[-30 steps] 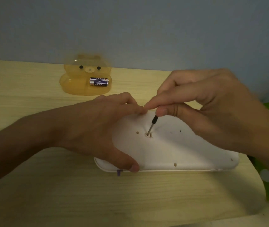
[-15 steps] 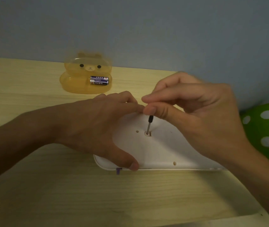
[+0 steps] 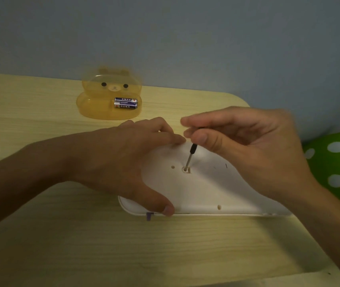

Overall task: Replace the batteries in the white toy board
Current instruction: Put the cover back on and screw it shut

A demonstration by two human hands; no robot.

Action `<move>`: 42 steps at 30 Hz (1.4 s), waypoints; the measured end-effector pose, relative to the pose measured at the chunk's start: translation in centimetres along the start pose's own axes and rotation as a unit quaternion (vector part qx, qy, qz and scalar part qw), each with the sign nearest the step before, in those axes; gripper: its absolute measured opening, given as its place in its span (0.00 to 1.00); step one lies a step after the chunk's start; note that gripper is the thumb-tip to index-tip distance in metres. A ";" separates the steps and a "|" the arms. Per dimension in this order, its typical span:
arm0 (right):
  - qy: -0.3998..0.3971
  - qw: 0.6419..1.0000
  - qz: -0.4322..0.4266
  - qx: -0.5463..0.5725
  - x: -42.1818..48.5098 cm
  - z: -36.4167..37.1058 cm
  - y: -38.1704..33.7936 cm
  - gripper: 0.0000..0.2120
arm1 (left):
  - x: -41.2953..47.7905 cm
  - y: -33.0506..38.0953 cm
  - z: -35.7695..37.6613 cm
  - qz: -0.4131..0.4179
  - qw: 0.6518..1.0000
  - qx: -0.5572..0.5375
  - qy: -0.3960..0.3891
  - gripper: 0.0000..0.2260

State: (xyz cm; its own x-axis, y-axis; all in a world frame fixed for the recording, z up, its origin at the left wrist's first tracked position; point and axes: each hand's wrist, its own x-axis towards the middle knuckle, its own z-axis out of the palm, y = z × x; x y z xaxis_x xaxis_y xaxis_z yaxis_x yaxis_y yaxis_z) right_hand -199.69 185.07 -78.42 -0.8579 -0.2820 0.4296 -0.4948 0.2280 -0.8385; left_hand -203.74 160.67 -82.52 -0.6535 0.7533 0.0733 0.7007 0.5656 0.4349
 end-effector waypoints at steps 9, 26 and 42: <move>0.022 0.999 0.036 0.035 0.3 0.2 0.3 0.09 | 0.2 0.6 0.4 -0.034 0.998 -0.005 0.044 0.42; 0.009 0.999 0.001 -0.031 0.6 0.0 -0.2 0.09 | 0.4 1.7 -1.2 -0.099 0.992 0.020 -0.074 0.54; 0.119 0.980 0.135 0.080 8.0 -3.1 4.3 0.05 | 0.7 -3.4 -4.3 -0.141 0.982 -0.022 0.126 0.19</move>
State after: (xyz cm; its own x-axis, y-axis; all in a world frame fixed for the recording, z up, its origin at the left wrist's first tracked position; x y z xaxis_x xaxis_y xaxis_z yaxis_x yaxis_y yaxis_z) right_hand -209.06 186.65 -77.58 -0.9720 -0.0012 0.2349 -0.2336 0.1096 -0.9661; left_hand -207.80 157.89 -80.11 -0.8738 0.4584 0.1624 0.4724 0.7205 0.5076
